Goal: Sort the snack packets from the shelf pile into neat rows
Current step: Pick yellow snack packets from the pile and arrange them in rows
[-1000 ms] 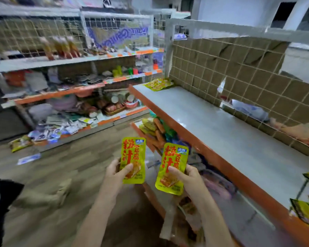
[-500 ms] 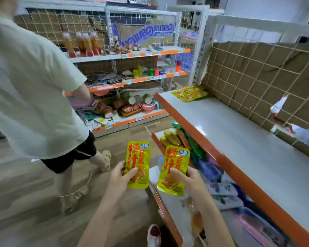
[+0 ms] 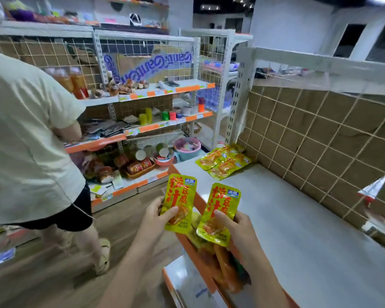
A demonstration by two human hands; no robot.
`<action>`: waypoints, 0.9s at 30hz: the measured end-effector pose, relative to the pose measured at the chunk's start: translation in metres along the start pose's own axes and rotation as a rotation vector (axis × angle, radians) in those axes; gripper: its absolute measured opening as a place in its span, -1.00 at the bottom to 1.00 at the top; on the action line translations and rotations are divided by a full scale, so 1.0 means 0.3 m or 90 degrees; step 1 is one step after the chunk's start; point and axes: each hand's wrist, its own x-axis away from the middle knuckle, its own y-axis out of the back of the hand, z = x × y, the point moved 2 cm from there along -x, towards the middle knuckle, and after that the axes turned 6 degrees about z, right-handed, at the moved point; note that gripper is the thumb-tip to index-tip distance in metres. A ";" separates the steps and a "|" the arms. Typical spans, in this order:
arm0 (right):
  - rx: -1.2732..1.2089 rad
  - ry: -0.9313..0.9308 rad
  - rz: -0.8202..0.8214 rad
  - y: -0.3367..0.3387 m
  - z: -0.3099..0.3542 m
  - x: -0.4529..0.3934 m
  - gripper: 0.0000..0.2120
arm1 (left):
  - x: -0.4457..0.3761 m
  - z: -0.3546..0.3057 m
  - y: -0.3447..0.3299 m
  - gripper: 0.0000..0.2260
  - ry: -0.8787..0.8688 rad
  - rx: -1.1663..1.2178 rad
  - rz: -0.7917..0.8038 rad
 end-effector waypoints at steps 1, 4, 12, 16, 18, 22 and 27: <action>0.004 0.002 -0.023 0.014 0.007 -0.030 -0.87 | -0.053 -0.001 -0.006 -0.85 0.006 -0.001 0.020; 0.042 0.015 -0.084 0.061 0.021 -0.126 -0.91 | -0.221 0.002 -0.020 -0.84 0.015 -0.014 0.081; 0.066 0.025 -0.265 0.096 -0.004 -0.386 -0.93 | -0.678 0.024 -0.074 -0.82 -0.009 -0.114 0.245; 0.078 -0.019 -0.372 0.065 -0.023 -0.514 -0.91 | -0.868 0.029 -0.102 -0.81 -0.006 -0.163 0.348; 0.104 -0.055 -0.404 0.040 -0.035 -0.568 -0.94 | -0.928 0.033 -0.105 -0.80 -0.004 -0.191 0.391; 0.160 -0.102 -0.469 -0.001 -0.044 -0.645 -0.92 | -1.013 0.066 -0.111 -0.78 0.024 -0.226 0.443; 0.240 -0.152 -0.540 -0.046 -0.014 -0.658 -0.80 | -1.024 0.084 -0.124 -0.84 -0.034 -0.331 0.485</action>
